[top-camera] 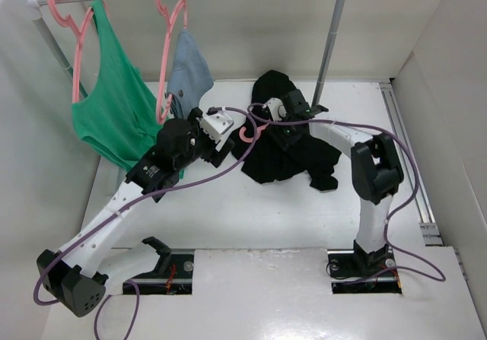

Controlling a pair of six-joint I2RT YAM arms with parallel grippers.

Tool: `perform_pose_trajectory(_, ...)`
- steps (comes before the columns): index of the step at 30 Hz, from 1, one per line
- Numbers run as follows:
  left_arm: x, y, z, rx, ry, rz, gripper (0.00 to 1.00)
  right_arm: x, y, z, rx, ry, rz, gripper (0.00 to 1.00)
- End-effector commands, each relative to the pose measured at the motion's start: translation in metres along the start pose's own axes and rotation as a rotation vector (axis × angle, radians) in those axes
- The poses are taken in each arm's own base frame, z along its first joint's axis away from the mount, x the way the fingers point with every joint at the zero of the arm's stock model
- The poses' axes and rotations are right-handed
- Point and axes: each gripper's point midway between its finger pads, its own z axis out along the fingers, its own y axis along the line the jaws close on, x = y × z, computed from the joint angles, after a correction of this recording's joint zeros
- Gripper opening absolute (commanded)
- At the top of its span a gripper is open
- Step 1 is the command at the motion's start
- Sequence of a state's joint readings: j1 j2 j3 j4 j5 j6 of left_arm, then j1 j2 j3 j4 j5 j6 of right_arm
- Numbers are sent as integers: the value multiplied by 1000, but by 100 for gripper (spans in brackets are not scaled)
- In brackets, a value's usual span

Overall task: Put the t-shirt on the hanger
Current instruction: Hang the hanger with tshirt onto the clothesline

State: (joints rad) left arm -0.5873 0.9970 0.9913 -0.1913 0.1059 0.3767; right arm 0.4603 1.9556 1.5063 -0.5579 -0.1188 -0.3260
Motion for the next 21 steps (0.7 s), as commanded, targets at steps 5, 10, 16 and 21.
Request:
perform_pose_trajectory(5, -6, 5, -6, -38, -47, -34, 79, -54, -31, 10, 88, -110, -10, 54)
perform_pose_trajectory(10, -4, 4, -5, -38, -47, -34, 79, -80, -36, 2, 98, -181, 0, 54)
perform_pose_trajectory(16, 0, 1, -4, -26, -41, -44, 79, -89, -36, 21, 66, -177, -1, 55)
perform_pose_trajectory(21, 0, 2, -4, -35, -38, -44, 79, -79, -42, 38, 73, -137, 21, 55)
